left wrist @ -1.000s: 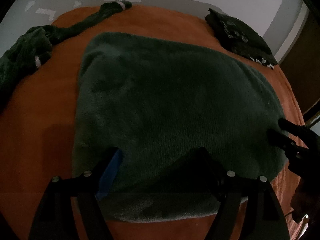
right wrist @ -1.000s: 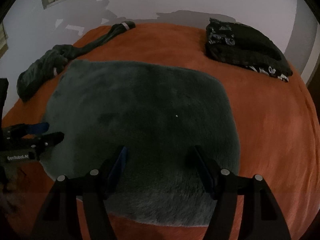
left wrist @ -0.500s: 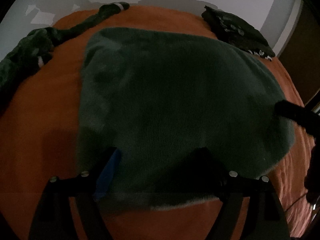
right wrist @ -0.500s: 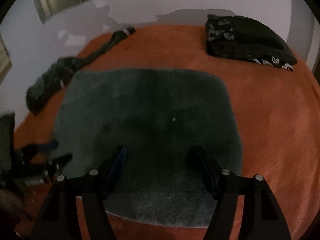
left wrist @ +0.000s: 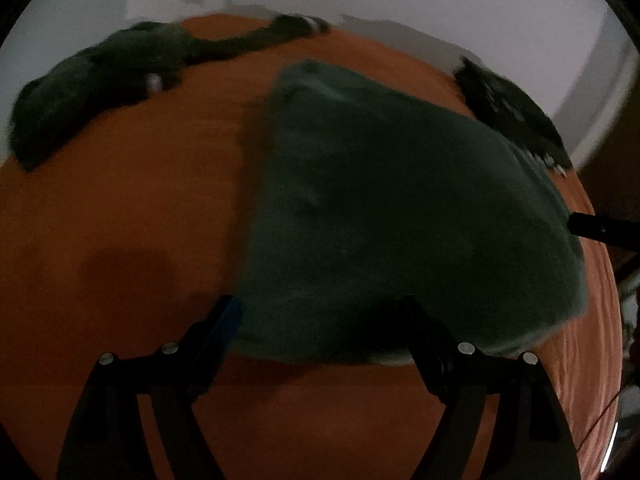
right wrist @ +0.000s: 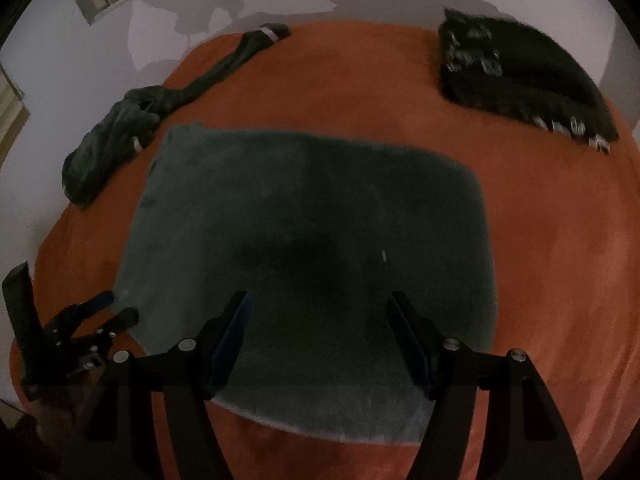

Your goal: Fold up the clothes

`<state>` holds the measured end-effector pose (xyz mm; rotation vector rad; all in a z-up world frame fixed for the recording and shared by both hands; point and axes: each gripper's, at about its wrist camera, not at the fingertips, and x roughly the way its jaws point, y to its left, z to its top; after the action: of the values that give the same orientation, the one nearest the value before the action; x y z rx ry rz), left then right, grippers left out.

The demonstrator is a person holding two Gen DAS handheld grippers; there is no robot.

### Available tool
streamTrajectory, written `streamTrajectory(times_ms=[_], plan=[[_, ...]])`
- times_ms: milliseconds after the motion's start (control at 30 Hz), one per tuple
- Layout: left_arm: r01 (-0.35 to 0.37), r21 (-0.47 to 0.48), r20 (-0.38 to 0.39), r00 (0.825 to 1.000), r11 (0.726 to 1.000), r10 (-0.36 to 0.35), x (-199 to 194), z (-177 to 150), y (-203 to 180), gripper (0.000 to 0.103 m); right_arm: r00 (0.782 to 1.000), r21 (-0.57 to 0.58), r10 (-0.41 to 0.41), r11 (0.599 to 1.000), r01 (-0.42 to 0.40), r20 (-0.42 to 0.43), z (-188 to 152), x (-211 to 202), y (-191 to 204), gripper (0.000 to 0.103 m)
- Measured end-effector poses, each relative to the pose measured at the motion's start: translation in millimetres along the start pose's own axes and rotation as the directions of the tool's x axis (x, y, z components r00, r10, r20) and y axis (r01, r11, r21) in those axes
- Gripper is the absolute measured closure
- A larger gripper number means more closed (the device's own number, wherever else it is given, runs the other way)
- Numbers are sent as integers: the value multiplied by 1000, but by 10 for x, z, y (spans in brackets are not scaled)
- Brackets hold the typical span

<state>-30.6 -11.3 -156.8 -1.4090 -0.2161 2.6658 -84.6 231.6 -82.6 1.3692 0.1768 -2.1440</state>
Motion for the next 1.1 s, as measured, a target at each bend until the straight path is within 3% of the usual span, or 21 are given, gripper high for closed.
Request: streamTrajectory(times_ms=[200,300,433,533,667,767,933,1100], plan=[[-20,-50,124,992,999,26,-157,263,559,21,1000,-77,11,997,-11,7,496,-31,263,29],[-43,-21,261,964,999,47,-309,362,833,21,1000,-147,10,989,-11,-7,636,-1,495,29],[-26,108,342,940,994,-12,-278,504,1023,21,999,-277,22,960,-30,-30,718,88,842,29],[62,255,320,936,965,-144,-81,577,1044,21,997,-369,69,926,-75,-30,766,201,1140,29],[150,380,257,931,913,-260,216,696,998,21,988,-470,154,873,-130,13,889,359,1502,29],[230,332,197,932,915,-305,455,850,1046,21,984,-545,173,830,-117,52,961,501,1713,29],[312,270,125,927,911,-355,774,1147,1153,21,992,-603,114,796,-60,52,1145,938,1923,29],[380,372,94,892,847,-442,901,1295,1039,21,996,-570,61,822,-11,68,1476,1275,1985,29]])
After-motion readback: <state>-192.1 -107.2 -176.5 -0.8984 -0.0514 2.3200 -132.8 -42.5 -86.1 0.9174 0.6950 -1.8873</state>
